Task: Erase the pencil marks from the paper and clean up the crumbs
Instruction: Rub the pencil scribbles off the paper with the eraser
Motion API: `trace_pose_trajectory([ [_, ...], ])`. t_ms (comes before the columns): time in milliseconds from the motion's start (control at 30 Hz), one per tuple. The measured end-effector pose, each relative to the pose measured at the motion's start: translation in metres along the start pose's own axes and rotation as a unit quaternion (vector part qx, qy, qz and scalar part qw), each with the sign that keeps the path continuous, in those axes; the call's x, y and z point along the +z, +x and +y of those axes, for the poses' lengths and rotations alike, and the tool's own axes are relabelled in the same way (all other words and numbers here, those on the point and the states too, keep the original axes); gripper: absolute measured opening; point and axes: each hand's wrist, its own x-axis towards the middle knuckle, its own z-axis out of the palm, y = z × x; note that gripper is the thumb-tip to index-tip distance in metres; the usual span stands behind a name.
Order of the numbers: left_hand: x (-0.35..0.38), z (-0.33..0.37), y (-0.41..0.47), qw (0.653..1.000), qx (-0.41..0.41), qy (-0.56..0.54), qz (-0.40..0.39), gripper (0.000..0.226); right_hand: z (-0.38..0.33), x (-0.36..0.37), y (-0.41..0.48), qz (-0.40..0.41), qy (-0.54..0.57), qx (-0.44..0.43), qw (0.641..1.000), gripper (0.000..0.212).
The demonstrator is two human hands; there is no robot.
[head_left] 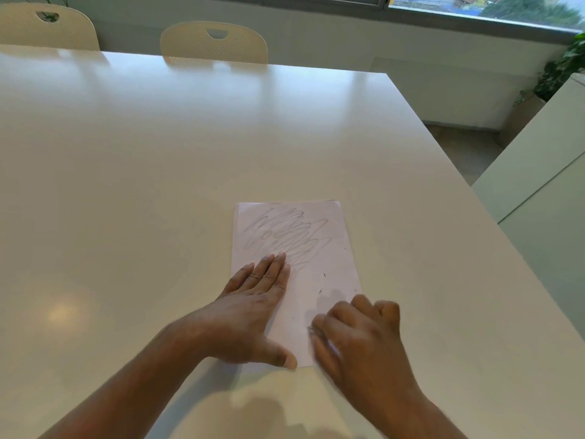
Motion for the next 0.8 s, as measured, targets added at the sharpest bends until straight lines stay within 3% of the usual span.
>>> trace_pose_trajectory([
  [167,0.001,-0.001,-0.001,1.000,0.002,0.001,0.000,0.137,0.035,-0.007,0.003,0.030,-0.014,0.108,0.994,0.012],
  [333,0.001,-0.001,0.000,1.000,0.001,0.008,0.000,0.138,0.006,-0.004,-0.015,0.020,0.010,0.039,0.999,0.012],
  [500,0.001,-0.001,0.000,1.000,0.001,0.008,0.002,0.138,0.031,-0.007,-0.006,0.038,-0.005,0.100,0.994,0.008],
  [667,0.000,-0.001,0.001,1.000,0.002,0.002,-0.001,0.138,0.008,-0.004,-0.010,0.025,0.018,0.058,0.998,0.008],
  [800,0.001,-0.001,0.000,1.000,0.005,-0.010,0.004,0.139,0.008,0.001,0.015,0.011,0.088,0.084,0.993,0.010],
])
